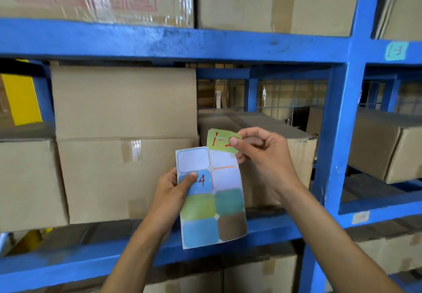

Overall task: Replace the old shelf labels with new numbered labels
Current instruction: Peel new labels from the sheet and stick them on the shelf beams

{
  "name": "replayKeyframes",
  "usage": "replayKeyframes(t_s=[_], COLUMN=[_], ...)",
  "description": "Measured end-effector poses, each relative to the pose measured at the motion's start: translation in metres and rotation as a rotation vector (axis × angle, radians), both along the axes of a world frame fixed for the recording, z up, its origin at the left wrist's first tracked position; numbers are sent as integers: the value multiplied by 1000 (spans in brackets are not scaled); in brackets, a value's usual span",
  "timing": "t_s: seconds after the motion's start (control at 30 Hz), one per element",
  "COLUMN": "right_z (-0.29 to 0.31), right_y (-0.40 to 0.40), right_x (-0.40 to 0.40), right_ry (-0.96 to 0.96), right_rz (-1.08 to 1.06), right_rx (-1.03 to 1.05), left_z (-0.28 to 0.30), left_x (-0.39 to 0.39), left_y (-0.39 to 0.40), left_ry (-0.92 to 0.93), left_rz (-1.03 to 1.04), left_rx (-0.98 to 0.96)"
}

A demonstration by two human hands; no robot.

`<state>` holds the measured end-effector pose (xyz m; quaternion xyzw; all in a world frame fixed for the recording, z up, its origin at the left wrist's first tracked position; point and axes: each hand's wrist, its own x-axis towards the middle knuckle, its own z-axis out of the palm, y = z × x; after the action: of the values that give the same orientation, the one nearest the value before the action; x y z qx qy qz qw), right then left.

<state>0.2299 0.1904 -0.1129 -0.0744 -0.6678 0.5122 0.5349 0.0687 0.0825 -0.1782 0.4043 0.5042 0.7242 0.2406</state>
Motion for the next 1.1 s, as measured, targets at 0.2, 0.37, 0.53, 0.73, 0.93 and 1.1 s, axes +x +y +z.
replayKeyframes(t_s=[0.2, 0.37, 0.53, 0.73, 0.93, 1.1], right_z=[65, 112, 153, 165, 163, 162], right_y=[-5, -4, 0, 2, 9, 11], right_x=[-18, -40, -62, -80, -87, -89], right_ry=[54, 112, 147, 101, 115, 128], right_rz=[15, 11, -56, -219, -321, -353], right_rx=[81, 119, 161, 232, 233, 253], left_z=[63, 99, 121, 129, 126, 127], left_x=[-12, -21, -27, -30, -31, -31], left_y=[-16, -30, -36, -41, -42, -41], left_ry=[159, 198, 235, 239, 233, 239], left_rz=[71, 109, 115, 121, 133, 129], left_rx=[89, 122, 133, 111, 98, 96])
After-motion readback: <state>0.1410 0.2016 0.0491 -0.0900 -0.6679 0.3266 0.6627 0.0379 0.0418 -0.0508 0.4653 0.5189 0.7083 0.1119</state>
